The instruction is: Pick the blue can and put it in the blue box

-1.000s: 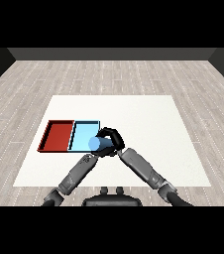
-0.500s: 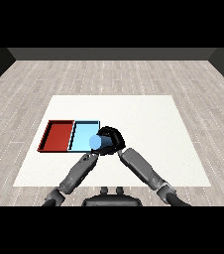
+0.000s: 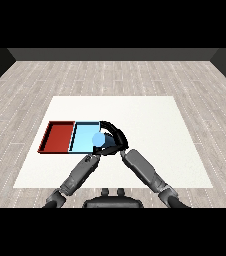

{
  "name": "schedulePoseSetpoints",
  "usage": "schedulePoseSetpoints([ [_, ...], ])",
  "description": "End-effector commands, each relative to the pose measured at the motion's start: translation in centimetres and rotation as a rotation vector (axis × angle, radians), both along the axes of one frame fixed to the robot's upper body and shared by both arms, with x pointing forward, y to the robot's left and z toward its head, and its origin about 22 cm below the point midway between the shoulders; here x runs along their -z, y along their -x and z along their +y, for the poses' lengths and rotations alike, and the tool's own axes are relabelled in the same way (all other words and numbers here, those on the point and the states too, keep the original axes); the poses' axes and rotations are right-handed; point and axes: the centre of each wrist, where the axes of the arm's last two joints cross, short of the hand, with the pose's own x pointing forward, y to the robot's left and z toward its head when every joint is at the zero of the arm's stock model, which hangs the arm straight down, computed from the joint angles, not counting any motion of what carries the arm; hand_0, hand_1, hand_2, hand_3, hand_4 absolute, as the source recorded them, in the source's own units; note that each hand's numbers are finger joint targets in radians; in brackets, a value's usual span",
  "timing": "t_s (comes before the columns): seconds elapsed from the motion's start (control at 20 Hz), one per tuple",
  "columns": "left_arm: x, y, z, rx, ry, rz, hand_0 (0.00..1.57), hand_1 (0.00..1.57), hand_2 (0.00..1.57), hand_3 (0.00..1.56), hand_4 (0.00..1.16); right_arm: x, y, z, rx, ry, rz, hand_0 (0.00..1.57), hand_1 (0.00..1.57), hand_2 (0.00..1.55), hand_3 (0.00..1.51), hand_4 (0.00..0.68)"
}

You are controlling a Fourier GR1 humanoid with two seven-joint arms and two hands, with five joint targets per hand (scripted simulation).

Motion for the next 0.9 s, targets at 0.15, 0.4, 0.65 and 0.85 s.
schedulePoseSetpoints([
  [0.15,-0.6,-1.5,-0.3,0.005,-0.011,0.002,1.57,1.57,1.57,1.5,1.14,1.5,0.7,-1.5,0.019,-0.008,0.029,0.0,0.0,0.0,0.0,0.0],
  [0.4,0.7,-0.4,0.2,0.002,-0.035,-0.031,1.57,1.57,1.57,1.51,1.13,0.1,0.1,-1.9,0.026,-0.049,0.02,0.0,0.0,0.0,0.0,0.0],
  [0.65,1.0,0.0,0.9,-0.043,-0.056,-0.032,1.57,1.57,1.57,1.5,1.13,-2.6,1.0,-5.0,0.042,-0.073,0.017,0.0,0.0,0.0,0.0,0.0],
  [0.85,1.8,0.1,1.0,-0.042,-0.072,-0.025,1.57,1.57,1.57,1.49,1.12,-3.6,3.1,-10.0,0.111,-0.096,-0.025,0.0,0.0,0.0,0.0,0.0],
])
